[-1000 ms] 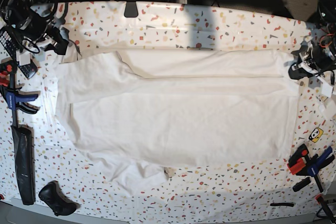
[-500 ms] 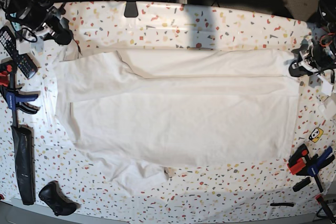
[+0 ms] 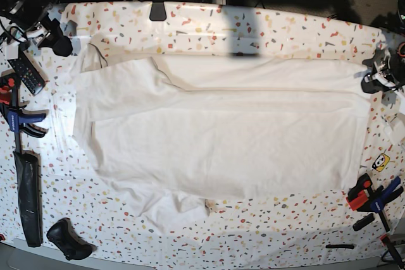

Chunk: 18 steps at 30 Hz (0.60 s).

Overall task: Fold the T-shirt properly
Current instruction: 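Pull the grasped edge to straighten and flatten the fold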

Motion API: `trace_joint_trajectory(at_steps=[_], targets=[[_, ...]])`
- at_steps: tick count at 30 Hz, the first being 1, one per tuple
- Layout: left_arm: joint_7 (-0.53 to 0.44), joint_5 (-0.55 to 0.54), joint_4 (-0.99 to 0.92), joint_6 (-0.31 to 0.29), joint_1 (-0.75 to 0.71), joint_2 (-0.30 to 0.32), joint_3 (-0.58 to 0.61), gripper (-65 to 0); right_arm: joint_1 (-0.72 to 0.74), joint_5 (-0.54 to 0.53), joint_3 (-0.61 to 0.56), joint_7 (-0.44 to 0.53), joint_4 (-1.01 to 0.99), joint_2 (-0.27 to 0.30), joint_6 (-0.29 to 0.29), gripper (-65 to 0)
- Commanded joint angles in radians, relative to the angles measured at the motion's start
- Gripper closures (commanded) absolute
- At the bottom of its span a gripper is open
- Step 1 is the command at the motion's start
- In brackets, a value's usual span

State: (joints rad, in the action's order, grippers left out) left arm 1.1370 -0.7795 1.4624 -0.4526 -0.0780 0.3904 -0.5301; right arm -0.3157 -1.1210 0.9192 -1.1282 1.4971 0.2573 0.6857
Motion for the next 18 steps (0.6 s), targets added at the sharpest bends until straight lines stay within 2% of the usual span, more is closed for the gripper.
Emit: trace_joint_trajectory(at_steps=[1,9,11,18], targets=[[-0.012,-0.018,0.019,-0.005,0.011,0.020,-0.006,0.0,0.017,-0.027,-0.008,0.013,0.017,0.017,0.012,-27.7],[-0.011,-0.018,0.019,-0.006,0.011,0.021,-0.006,0.0,0.153,0.167,-0.151,0.073,0.003,0.010,0.012,-27.7],[-0.012,-0.018,0.019,-0.006,0.011,0.020,-0.006,0.0,0.172,0.238,-0.164,0.098,-0.019,-0.013,0.012,-27.7],[-0.013,-0.018,0.019,-0.008,0.011,0.020,-0.006,0.0,0.177,0.341,-0.161,0.175,-0.079,-0.076,0.006,-27.7]])
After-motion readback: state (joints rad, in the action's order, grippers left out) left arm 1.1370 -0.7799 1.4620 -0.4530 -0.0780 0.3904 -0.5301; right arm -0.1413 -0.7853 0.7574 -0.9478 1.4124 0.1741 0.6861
